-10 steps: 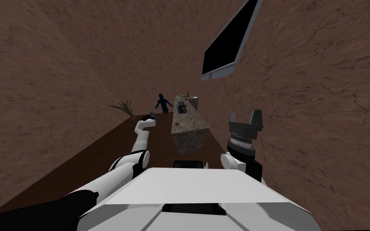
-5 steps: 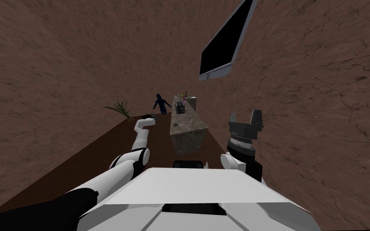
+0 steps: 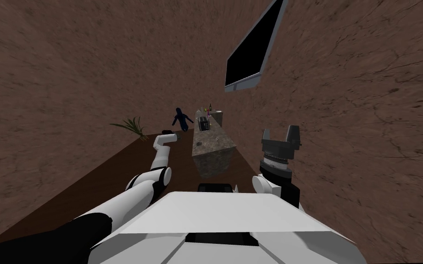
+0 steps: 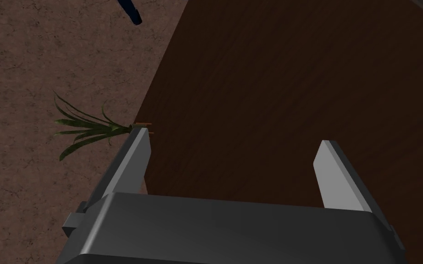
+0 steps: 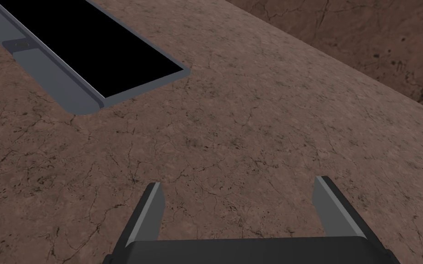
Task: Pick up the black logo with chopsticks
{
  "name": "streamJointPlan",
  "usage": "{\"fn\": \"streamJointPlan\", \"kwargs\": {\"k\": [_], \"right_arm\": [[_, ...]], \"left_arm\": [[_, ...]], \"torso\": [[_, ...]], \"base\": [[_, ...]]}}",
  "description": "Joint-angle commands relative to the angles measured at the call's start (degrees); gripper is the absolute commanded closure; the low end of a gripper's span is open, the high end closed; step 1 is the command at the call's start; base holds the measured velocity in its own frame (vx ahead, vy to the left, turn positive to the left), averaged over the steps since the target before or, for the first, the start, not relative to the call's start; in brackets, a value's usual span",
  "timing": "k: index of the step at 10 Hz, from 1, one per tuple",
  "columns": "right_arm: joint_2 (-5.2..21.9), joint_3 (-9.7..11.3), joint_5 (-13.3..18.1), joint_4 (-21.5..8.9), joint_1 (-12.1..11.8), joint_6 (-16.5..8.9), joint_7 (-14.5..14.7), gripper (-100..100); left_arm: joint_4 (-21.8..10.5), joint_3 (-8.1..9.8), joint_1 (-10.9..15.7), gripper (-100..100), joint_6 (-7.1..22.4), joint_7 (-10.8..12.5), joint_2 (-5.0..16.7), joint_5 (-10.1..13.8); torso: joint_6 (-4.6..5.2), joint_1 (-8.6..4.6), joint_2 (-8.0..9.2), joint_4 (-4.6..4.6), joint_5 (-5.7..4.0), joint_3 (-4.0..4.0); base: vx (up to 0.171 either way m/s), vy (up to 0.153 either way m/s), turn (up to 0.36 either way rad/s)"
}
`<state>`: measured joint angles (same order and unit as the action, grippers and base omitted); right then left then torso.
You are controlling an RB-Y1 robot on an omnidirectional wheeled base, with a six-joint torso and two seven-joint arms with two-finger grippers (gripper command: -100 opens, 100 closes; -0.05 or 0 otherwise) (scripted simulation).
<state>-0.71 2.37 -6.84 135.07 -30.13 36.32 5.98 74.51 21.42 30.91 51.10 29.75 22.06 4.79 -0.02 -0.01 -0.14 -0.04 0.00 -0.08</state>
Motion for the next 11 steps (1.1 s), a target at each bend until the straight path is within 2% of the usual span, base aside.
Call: {"fn": "streamJointPlan", "kwargs": {"k": [1,4,11], "right_arm": [[0.00,0.00,0.00,0.00,0.00,0.00,0.00,0],[0.00,0.00,0.00,0.00,0.00,0.00,0.00,0],[0.00,0.00,0.00,0.00,0.00,0.00,0.00,0]], "left_arm": [[-0.49,0.20,0.36,-100,2.63,0.43,0.14,0.02],[-2.63,0.95,2.10,-100,7.86,2.04,0.61,-0.17],[-5.89,2.00,4.44,-100,17.96,4.39,1.18,-0.45]], "torso": [[0.00,0.00,0.00,0.00,0.00,0.00],[-0.02,-0.06,0.03,0.00,0.00,0.01],[-0.01,-0.02,0.00,0.00,0.00,0.00]], "base": [[0.023,-0.008,-0.063],[0.027,-0.006,-0.078],[0.026,-0.003,-0.074]]}}
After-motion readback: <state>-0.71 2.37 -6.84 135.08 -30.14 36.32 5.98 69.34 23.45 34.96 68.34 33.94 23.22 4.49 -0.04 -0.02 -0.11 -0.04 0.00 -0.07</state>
